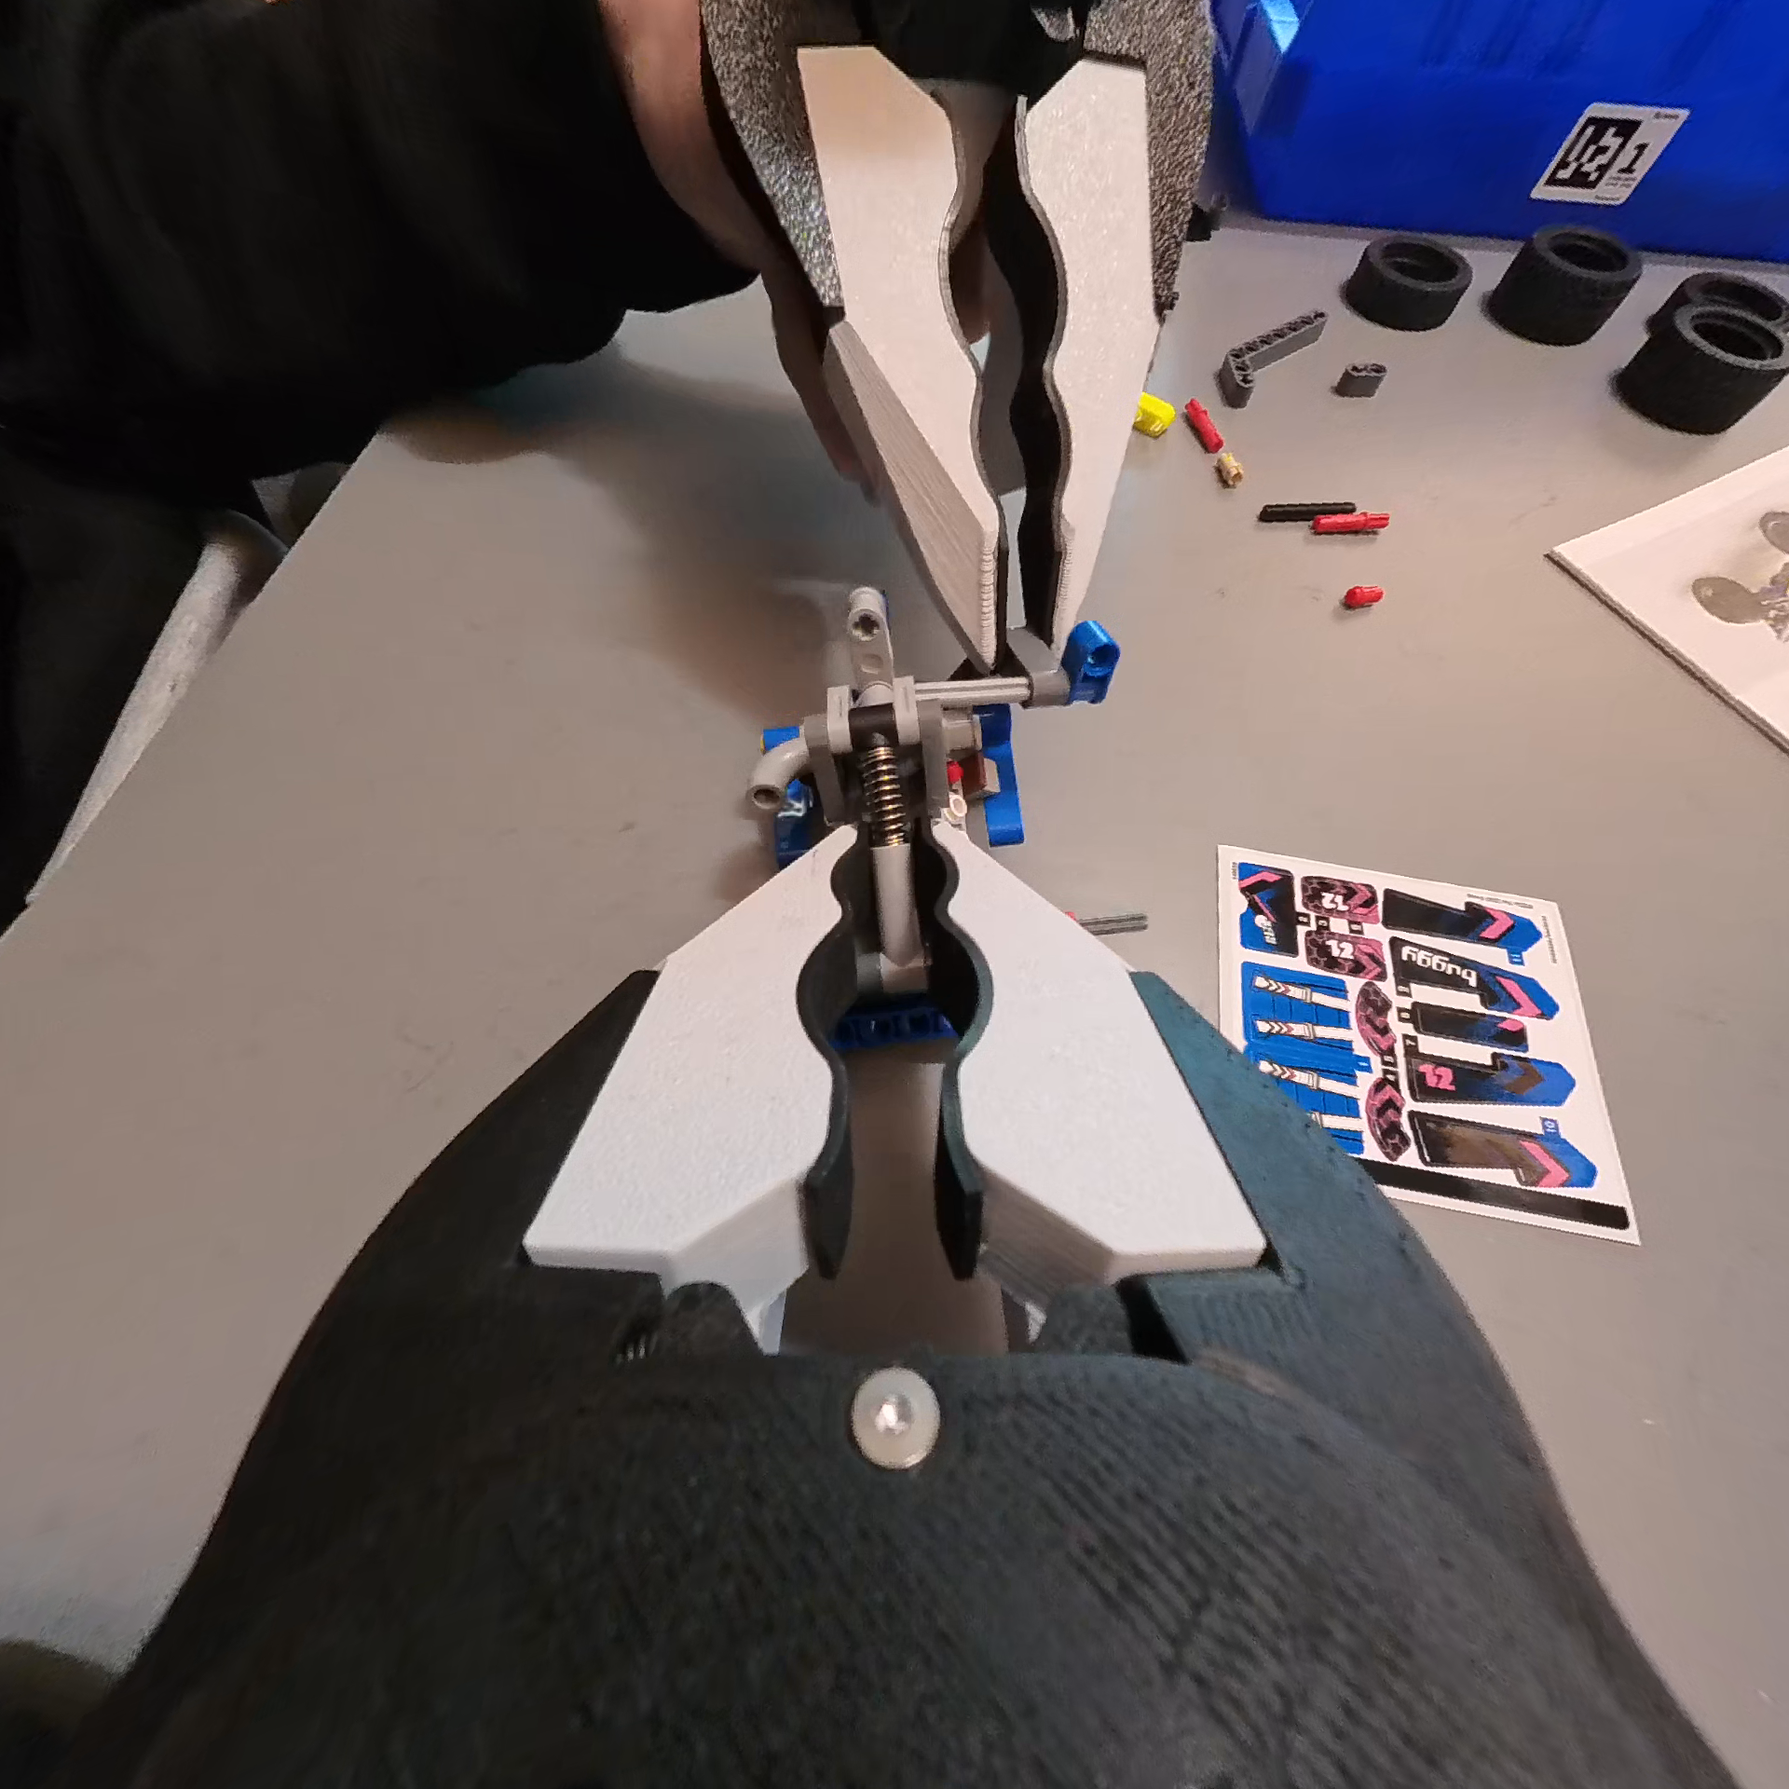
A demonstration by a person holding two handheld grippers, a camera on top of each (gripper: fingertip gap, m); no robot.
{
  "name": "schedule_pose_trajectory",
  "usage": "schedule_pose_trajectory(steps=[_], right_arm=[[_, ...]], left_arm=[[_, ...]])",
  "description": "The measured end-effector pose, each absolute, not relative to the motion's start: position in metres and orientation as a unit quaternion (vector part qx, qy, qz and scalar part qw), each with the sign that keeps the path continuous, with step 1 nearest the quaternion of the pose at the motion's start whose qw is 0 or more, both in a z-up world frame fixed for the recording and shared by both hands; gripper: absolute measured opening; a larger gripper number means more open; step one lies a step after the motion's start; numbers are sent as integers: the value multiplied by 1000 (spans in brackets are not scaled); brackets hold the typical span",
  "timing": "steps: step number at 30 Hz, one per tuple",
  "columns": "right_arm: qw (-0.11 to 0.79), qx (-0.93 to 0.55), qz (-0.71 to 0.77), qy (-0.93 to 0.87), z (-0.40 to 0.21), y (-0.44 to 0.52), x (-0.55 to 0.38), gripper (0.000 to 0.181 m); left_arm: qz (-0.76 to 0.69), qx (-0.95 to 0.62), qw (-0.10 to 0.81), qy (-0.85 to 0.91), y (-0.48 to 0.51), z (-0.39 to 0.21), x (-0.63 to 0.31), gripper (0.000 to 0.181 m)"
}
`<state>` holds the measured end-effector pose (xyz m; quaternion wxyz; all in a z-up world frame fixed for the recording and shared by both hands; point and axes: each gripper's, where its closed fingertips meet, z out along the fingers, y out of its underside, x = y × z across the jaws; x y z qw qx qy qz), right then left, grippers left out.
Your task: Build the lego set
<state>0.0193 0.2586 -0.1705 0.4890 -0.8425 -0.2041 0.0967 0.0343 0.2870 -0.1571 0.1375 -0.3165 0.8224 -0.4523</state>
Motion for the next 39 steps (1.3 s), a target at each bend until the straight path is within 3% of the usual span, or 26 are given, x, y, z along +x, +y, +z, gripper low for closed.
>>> schedule_pose_trajectory(steps=[3,21,29,39], right_arm=[[491,-841,95,-208,-170,258,19,8],[511,-828,16,-232,-151,260,17,55],[438,-876,35,-197,-167,257,15,49],[443,-871,-22,-211,-169,256,32,34]], left_arm=[[-446,-306,151,827,286,-157,35,5],[-435,-300,191,827,288,-156,42,5],[-433,-301,196,827,291,-152,41,5],[-431,-296,197,829,291,-152,40,5]])
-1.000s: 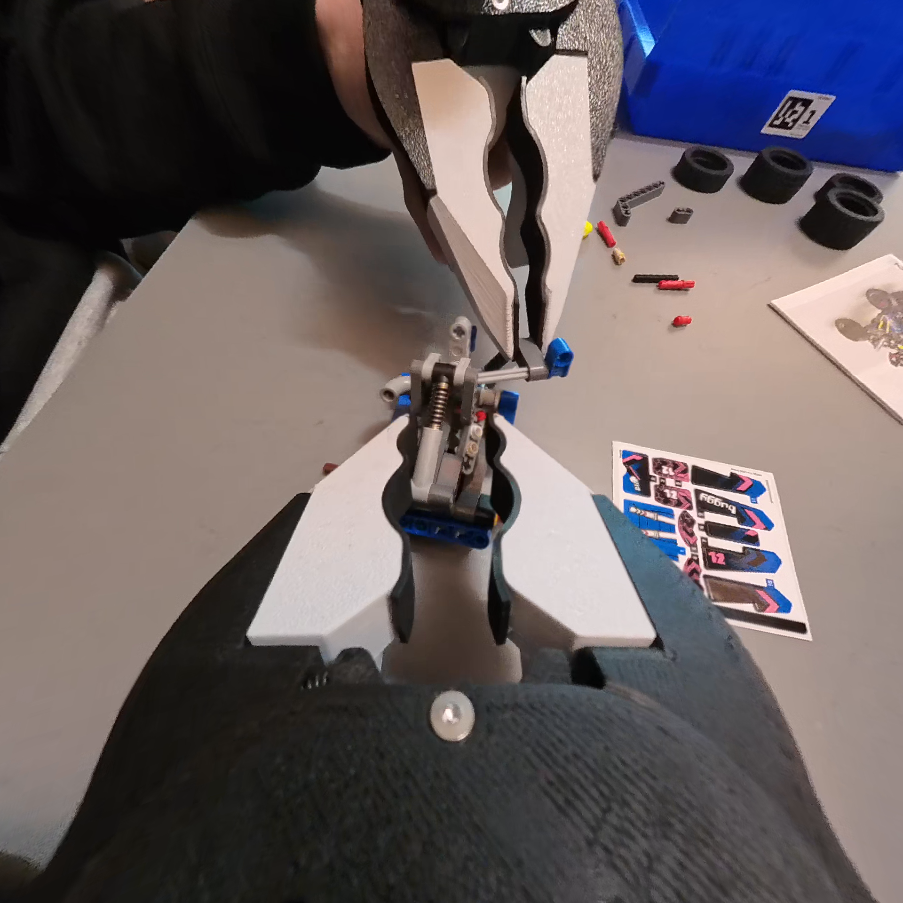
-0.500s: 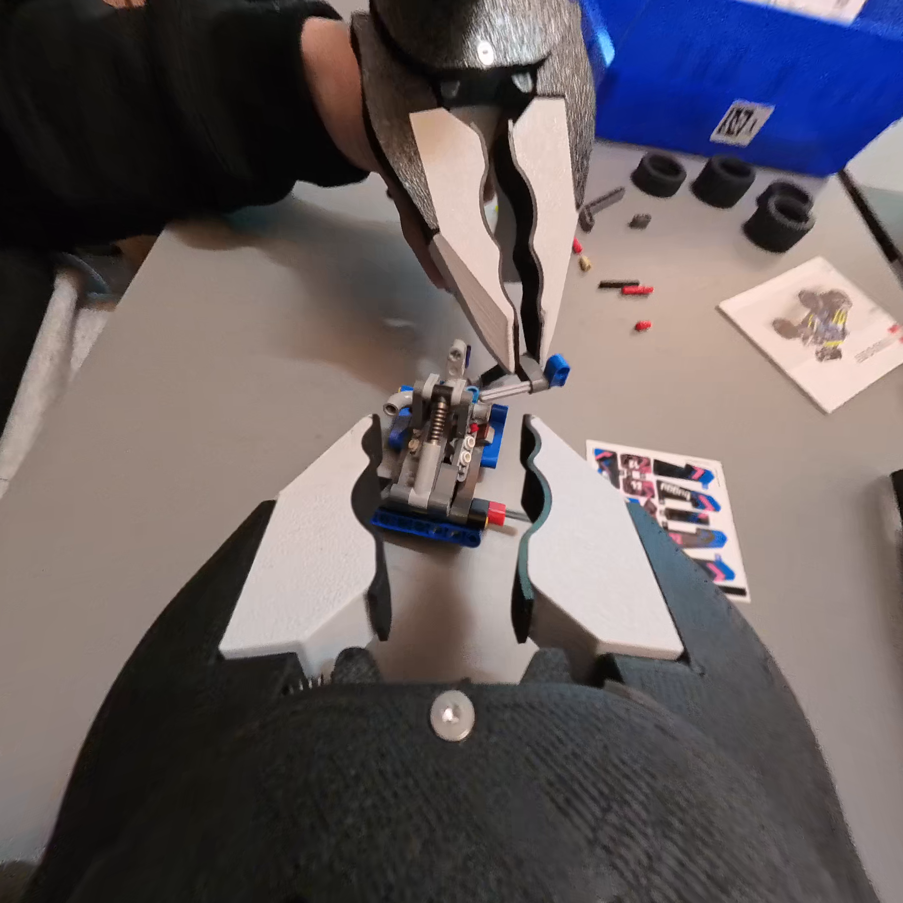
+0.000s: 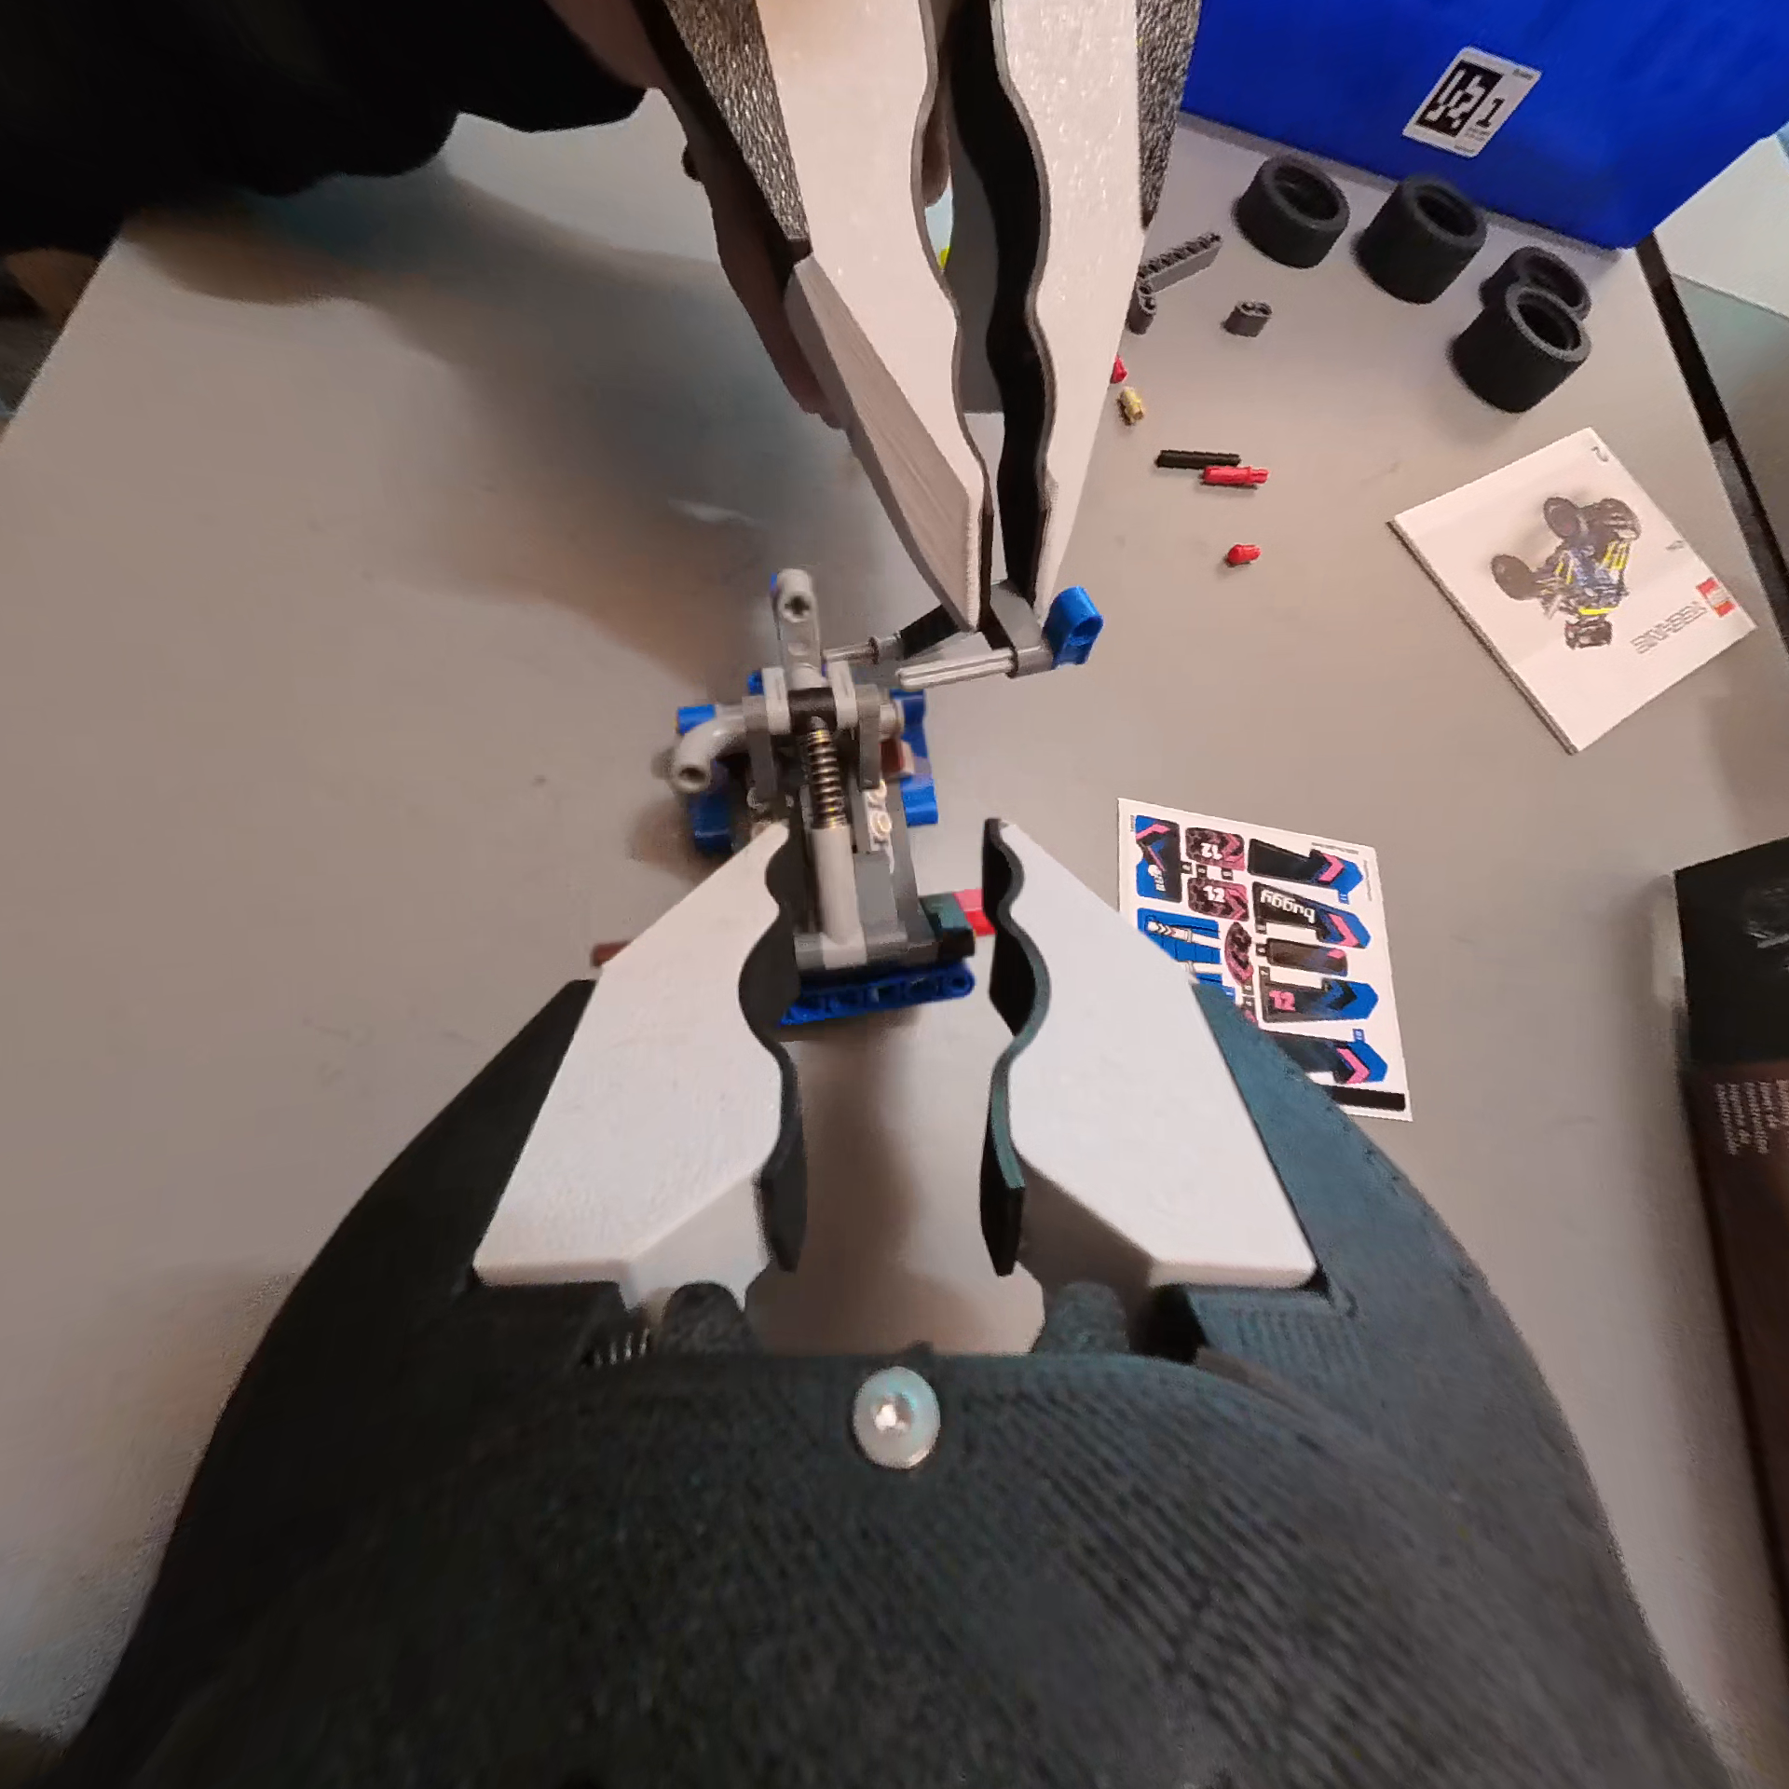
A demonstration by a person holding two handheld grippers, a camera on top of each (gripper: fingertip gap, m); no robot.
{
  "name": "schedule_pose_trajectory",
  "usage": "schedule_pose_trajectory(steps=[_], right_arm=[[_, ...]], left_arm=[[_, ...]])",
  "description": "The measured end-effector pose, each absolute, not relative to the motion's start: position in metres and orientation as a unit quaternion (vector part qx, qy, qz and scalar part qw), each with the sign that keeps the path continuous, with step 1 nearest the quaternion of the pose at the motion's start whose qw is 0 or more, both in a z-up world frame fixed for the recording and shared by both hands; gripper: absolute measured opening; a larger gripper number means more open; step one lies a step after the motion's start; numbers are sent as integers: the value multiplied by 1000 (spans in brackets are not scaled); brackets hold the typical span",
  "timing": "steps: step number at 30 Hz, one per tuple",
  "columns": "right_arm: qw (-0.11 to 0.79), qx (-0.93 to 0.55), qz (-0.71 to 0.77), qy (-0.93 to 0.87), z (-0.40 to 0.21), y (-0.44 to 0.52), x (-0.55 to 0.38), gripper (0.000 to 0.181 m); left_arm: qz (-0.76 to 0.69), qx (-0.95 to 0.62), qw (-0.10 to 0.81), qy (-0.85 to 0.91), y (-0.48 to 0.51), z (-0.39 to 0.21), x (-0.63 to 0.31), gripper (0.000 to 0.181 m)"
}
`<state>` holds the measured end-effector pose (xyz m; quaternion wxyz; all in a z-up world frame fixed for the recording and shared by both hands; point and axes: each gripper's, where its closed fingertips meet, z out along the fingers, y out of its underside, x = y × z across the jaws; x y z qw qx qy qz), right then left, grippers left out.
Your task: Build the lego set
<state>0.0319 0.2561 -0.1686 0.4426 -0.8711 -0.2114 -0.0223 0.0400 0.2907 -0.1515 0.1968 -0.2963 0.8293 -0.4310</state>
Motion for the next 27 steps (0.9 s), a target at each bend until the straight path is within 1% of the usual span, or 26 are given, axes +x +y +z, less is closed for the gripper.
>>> schedule_pose_trajectory(steps=[6,8,10,13,17,20,24,27], right_arm=[[449,-865,-15,-224,-168,255,29,35],[455,-858,-6,-237,-166,252,24,42],[461,-854,7,-242,-164,250,20,45],[456,-858,10,-239,-165,249,21,41],[453,-857,10,-247,-168,247,21,28],[455,-854,4,-253,-169,249,21,23],[453,-851,-2,-266,-170,251,18,24],[456,-845,-26,-279,-168,254,18,27]], left_arm=[[-434,-293,193,830,288,-149,38,5],[-437,-290,189,830,285,-148,37,4],[-440,-285,185,832,280,-146,35,5],[-428,-280,189,839,279,-146,33,5],[-414,-276,191,846,278,-146,31,5],[-398,-279,205,849,284,-147,33,5],[-392,-302,206,845,296,-147,34,5],[-400,-299,188,845,296,-148,31,4]])
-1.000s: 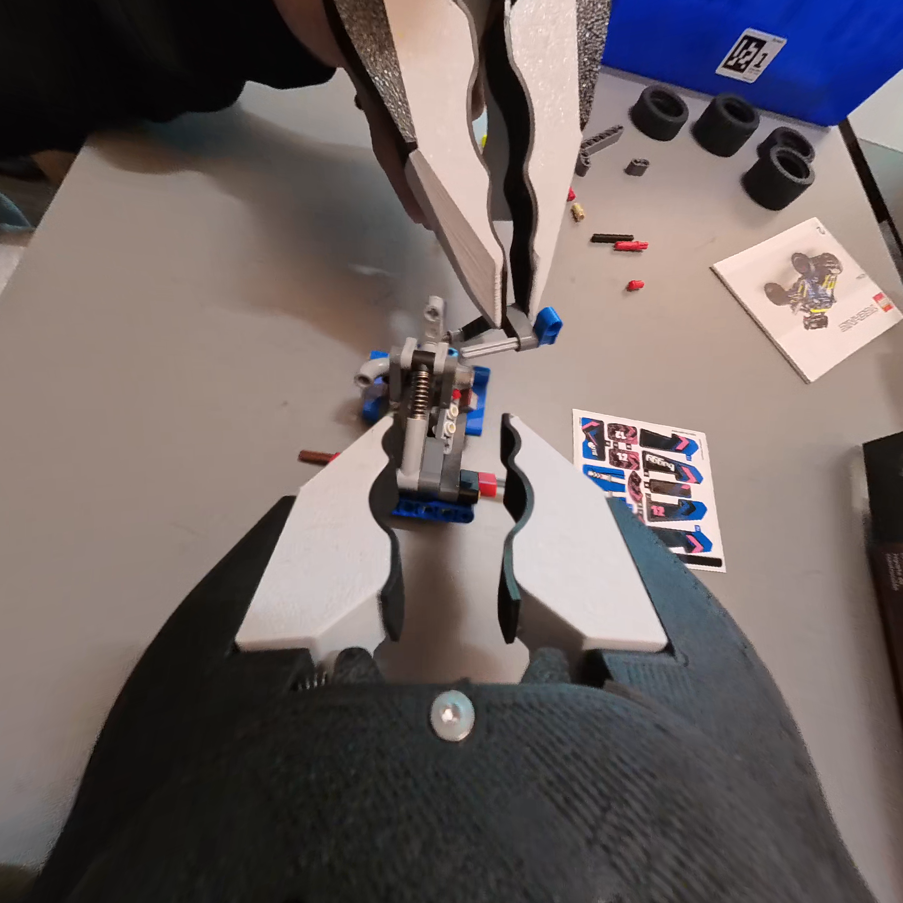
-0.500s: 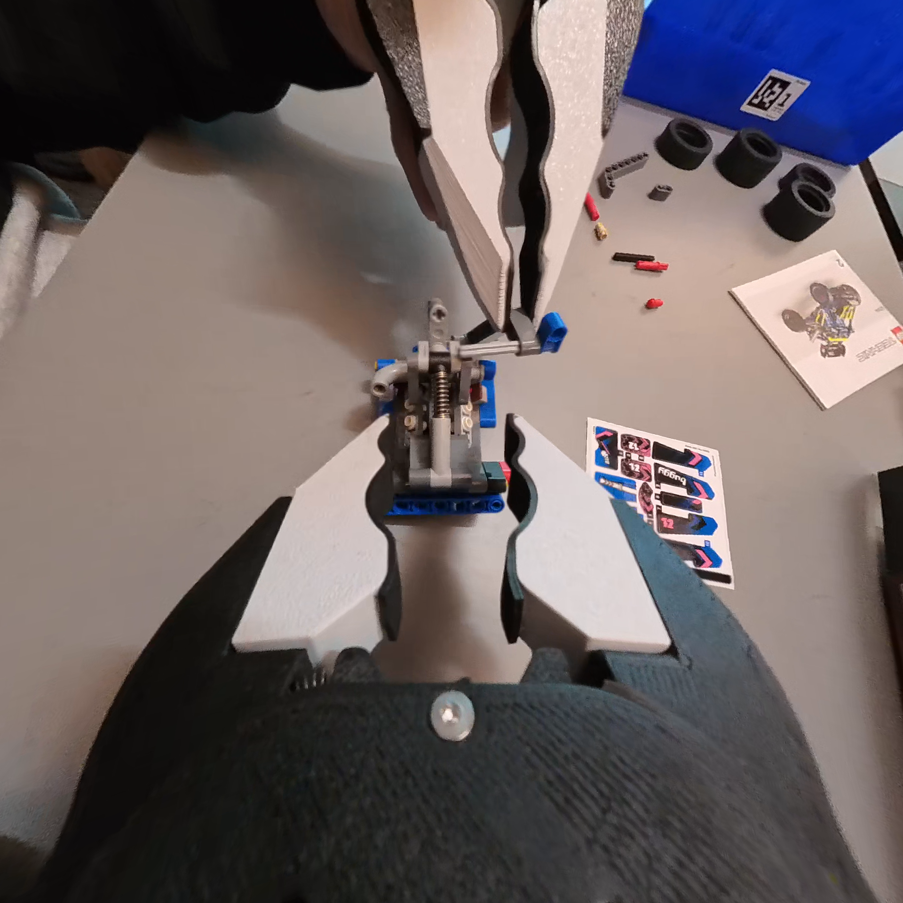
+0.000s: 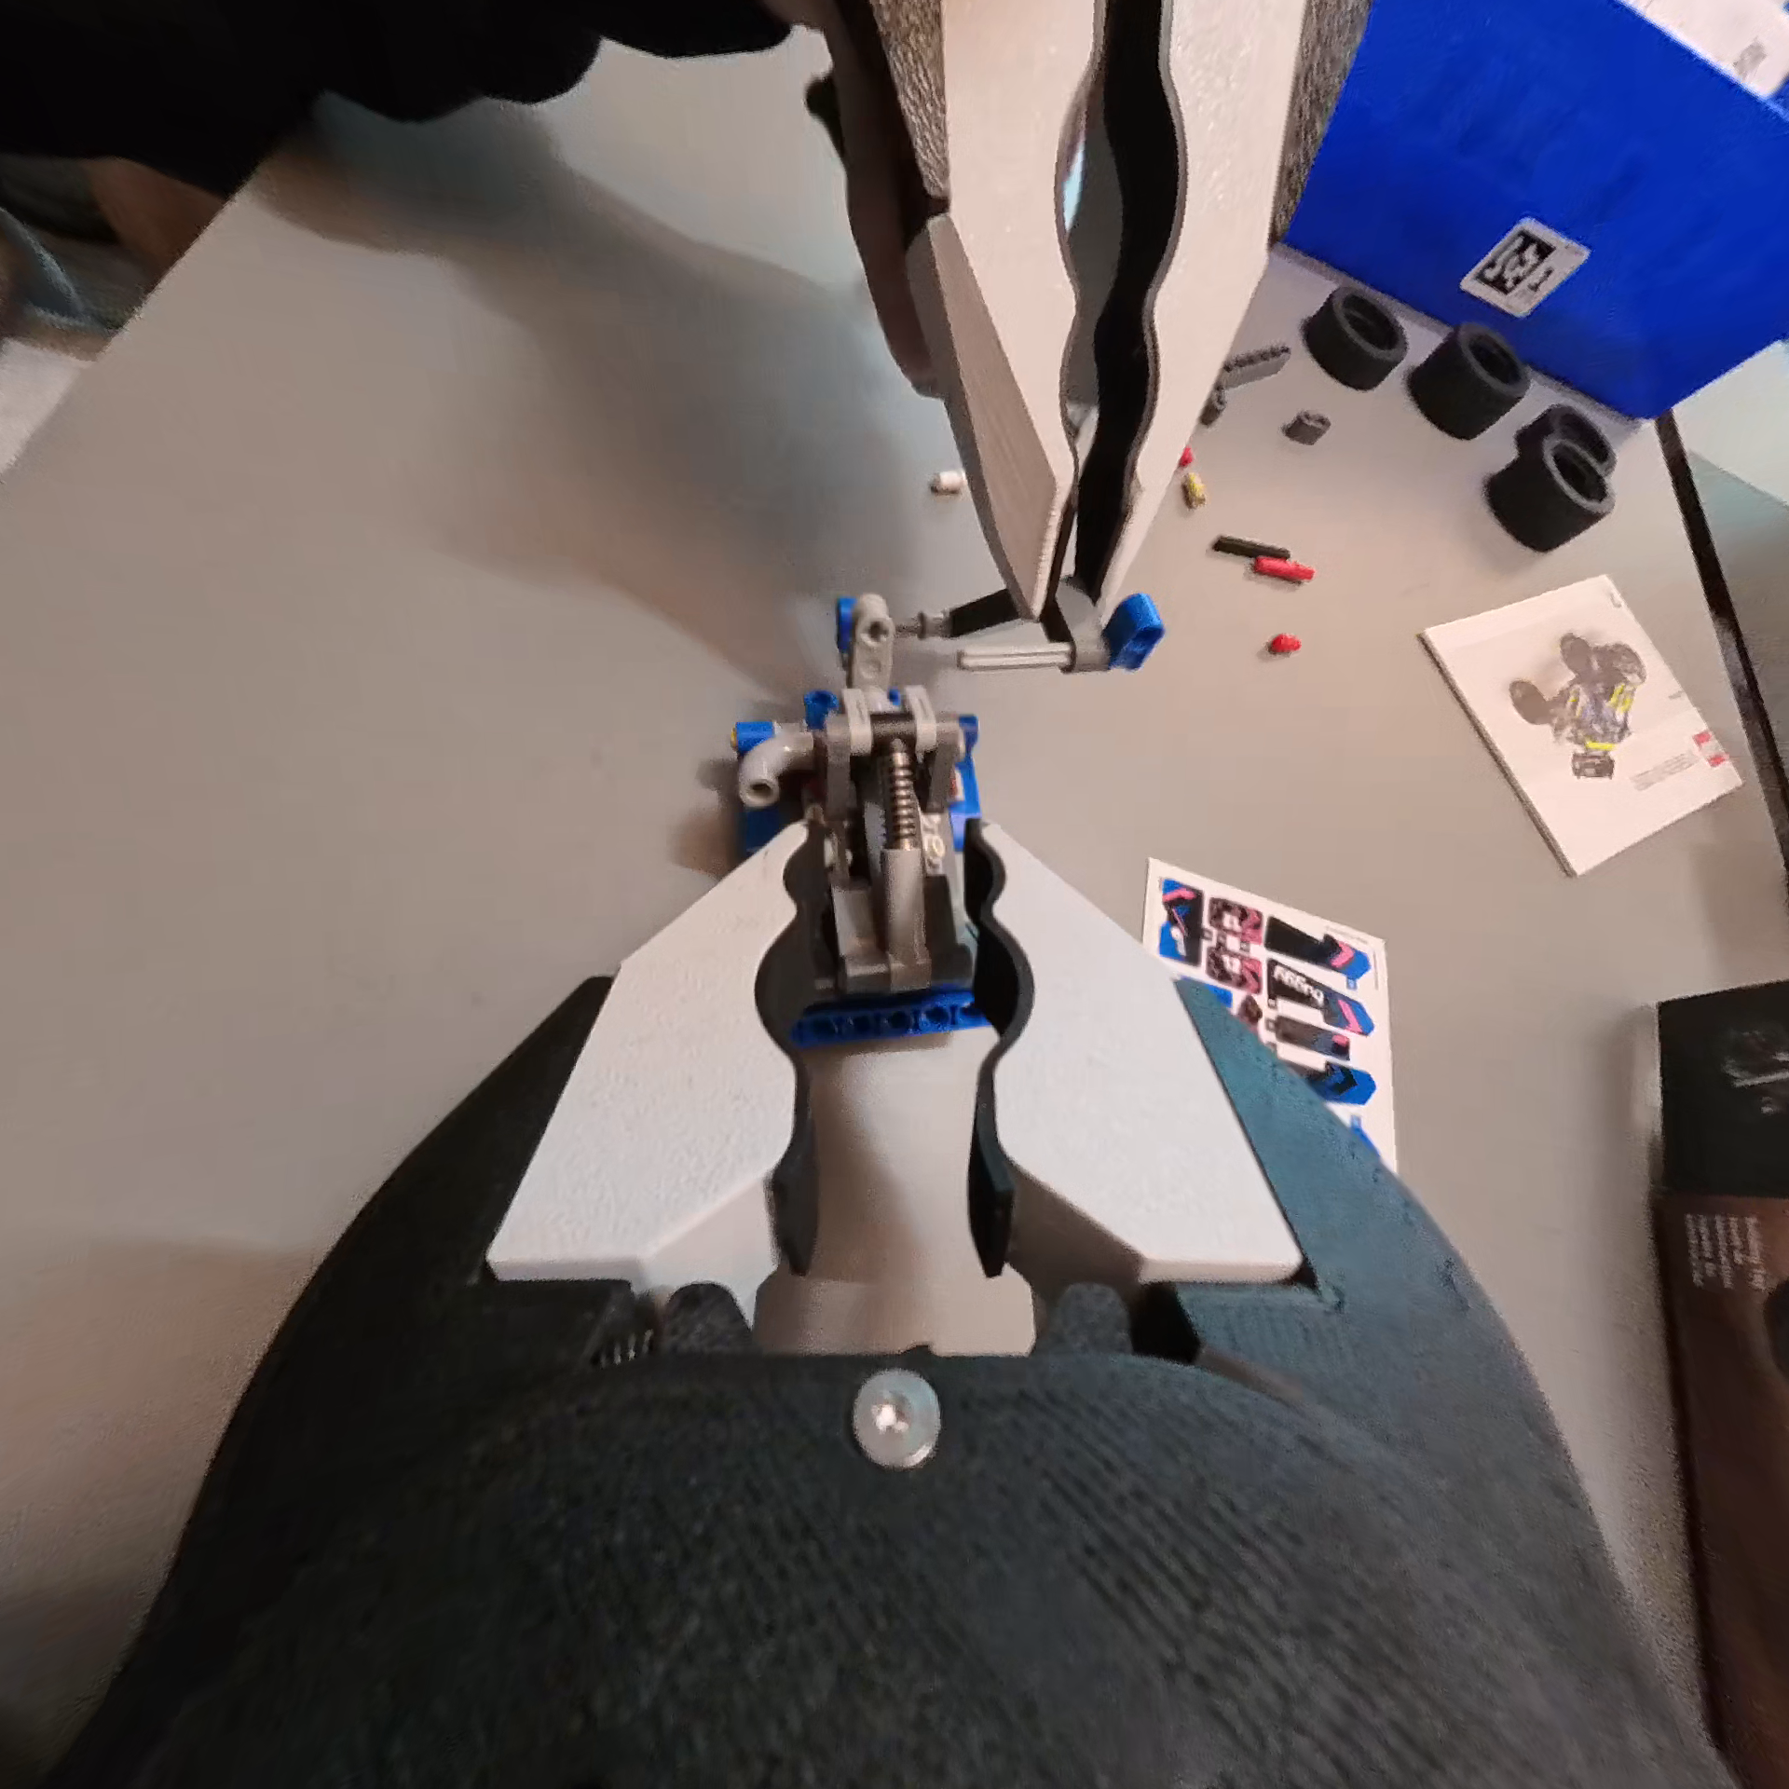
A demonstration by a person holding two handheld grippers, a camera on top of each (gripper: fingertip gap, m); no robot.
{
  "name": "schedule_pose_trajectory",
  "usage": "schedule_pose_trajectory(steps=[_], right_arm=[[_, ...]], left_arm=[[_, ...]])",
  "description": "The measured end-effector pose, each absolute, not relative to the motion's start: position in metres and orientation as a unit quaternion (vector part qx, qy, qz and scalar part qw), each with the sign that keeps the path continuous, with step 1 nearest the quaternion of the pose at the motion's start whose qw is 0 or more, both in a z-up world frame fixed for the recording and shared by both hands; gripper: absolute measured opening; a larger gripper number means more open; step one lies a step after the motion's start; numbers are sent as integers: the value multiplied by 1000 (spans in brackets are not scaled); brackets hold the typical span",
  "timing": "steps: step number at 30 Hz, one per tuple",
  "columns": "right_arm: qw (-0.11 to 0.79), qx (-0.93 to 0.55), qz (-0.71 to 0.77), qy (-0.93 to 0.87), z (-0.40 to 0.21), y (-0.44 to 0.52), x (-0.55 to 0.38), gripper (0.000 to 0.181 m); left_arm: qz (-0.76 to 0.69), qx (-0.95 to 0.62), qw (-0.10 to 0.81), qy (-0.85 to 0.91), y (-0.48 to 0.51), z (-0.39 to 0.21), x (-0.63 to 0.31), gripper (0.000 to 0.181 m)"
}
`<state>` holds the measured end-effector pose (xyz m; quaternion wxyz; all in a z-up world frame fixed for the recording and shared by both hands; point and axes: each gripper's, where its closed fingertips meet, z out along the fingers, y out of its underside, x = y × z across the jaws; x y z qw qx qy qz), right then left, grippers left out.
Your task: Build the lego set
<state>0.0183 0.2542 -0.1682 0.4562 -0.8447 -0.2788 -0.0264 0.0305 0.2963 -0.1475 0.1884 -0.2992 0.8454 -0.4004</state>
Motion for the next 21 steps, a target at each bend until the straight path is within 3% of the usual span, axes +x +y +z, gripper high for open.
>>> schedule_pose_trajectory(steps=[5,21], right_arm=[[447,-848,-31,-284,-172,254,19,10],[463,-846,15,-263,-174,255,17,6]], left_arm=[[-389,-288,185,855,291,-151,29,5],[-381,-281,202,857,289,-159,35,5]])
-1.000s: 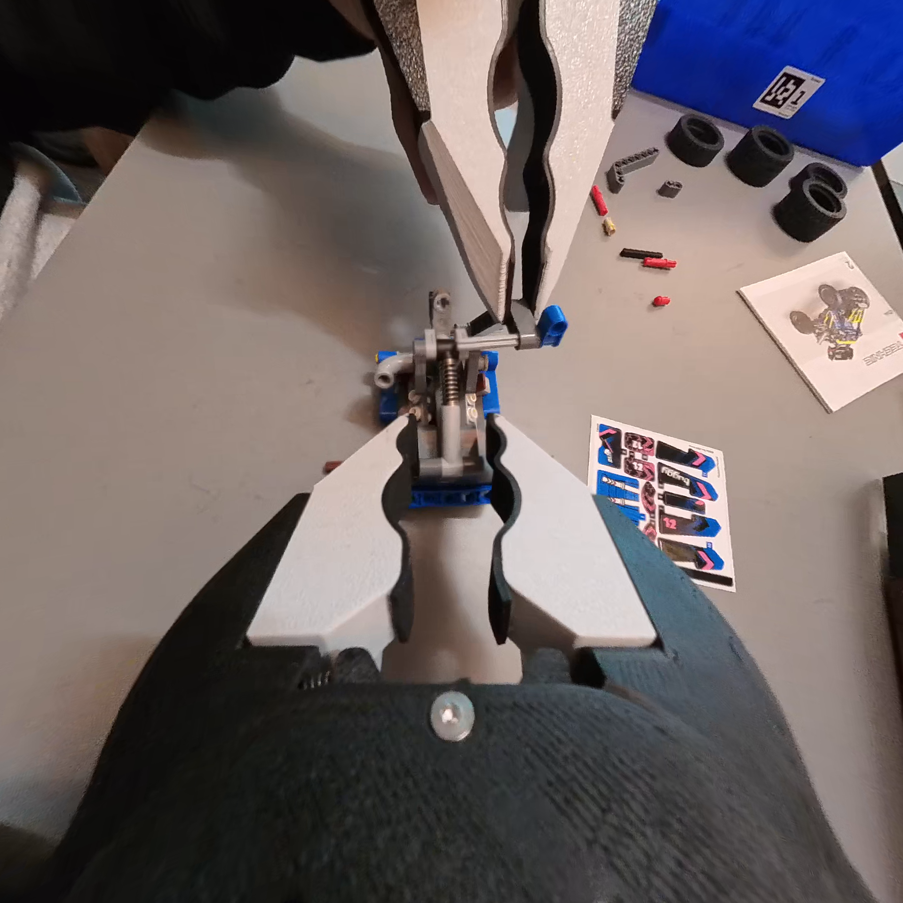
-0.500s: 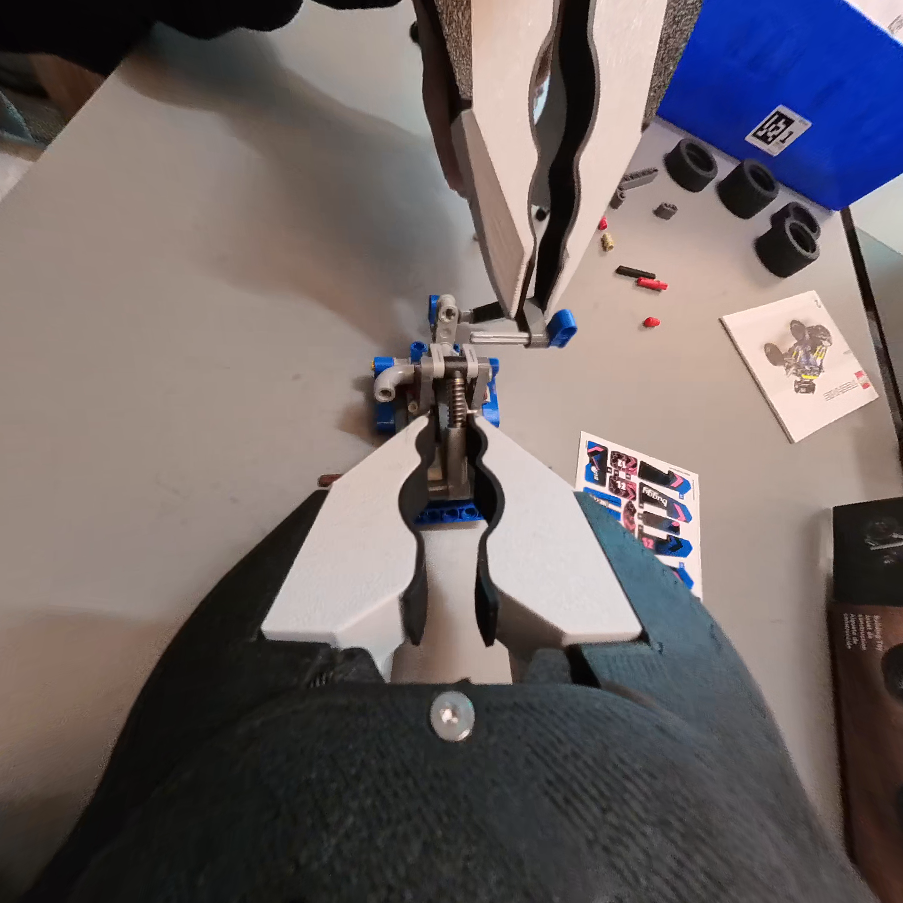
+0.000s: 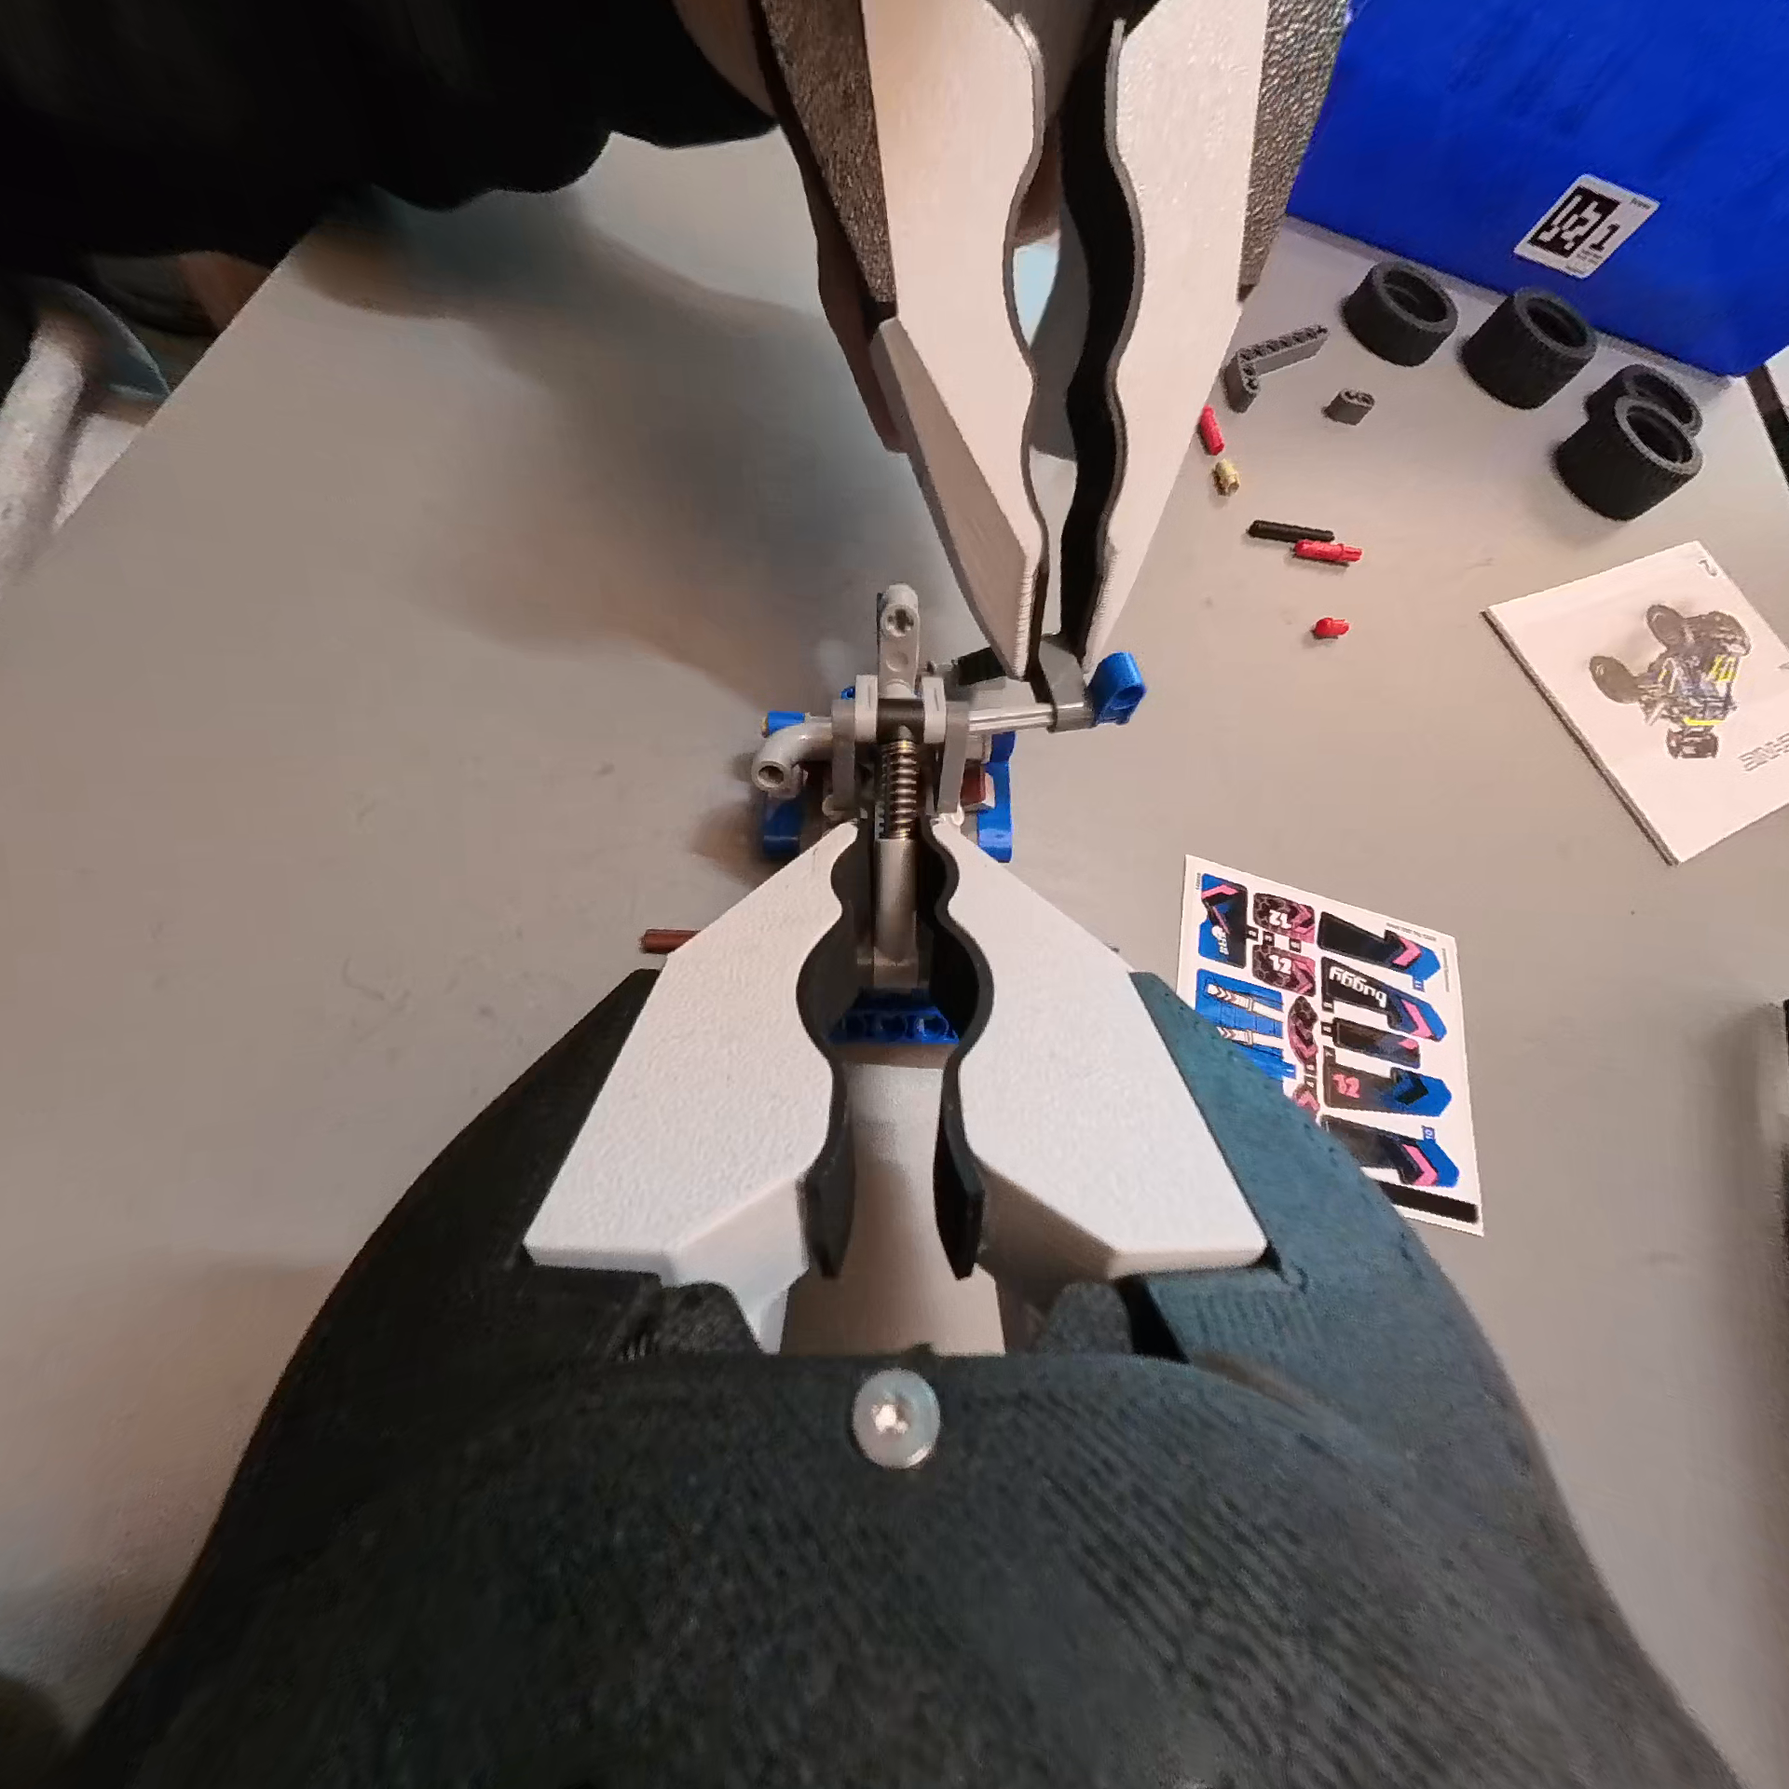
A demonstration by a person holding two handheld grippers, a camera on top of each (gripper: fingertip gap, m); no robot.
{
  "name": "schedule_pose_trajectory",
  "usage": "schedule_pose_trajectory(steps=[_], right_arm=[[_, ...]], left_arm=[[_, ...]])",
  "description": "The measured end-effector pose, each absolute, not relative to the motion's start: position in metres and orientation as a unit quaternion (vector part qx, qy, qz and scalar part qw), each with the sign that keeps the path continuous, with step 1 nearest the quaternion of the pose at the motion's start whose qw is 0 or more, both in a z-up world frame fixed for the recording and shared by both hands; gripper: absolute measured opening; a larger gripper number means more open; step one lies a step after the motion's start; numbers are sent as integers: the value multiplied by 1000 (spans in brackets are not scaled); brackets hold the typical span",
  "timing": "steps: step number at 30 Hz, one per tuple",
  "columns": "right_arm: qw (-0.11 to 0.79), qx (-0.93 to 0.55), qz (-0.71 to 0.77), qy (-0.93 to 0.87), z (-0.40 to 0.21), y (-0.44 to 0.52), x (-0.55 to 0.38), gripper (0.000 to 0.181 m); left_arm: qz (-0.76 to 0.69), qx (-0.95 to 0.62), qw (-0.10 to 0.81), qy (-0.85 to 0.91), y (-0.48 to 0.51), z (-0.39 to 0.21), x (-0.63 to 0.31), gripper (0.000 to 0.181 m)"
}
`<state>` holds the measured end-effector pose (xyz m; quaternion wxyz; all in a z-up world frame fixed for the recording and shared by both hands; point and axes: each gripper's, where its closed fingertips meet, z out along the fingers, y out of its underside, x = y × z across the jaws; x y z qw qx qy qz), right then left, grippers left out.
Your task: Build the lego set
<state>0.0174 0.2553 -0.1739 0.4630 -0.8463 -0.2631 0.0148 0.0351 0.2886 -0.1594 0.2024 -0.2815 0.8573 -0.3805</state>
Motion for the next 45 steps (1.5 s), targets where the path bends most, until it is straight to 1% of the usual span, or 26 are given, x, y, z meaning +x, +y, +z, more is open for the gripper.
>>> schedule_pose_trajectory(steps=[6,13,22,25,29,37,38,41,43,45], right_arm=[[468,-845,28,-257,-174,256,17,6],[471,-844,30,-254,-174,256,17,6],[475,-844,40,-246,-174,257,18,7],[475,-845,42,-244,-174,257,18,7],[476,-845,48,-239,-174,257,18,7],[490,-839,40,-235,-173,259,21,6],[491,-837,40,-238,-173,258,20,8],[485,-842,50,-229,-172,255,20,34],[482,-845,46,-225,-171,253,22,46],[494,-839,34,-228,-164,255,22,48]], left_arm=[[-423,-288,175,841,288,-155,33,5],[-436,-284,159,839,289,-158,32,5],[-445,-183,251,840,287,-152,35,5],[-444,-196,243,840,288,-153,34,5],[-438,-177,265,841,287,-152,35,5],[-445,-208,254,833,288,-152,40,5],[-444,-205,257,833,288,-151,40,5],[-441,-207,259,834,290,-152,40,5],[-441,-209,259,834,290,-152,41,5],[-443,-209,261,832,290,-151,41,5]])
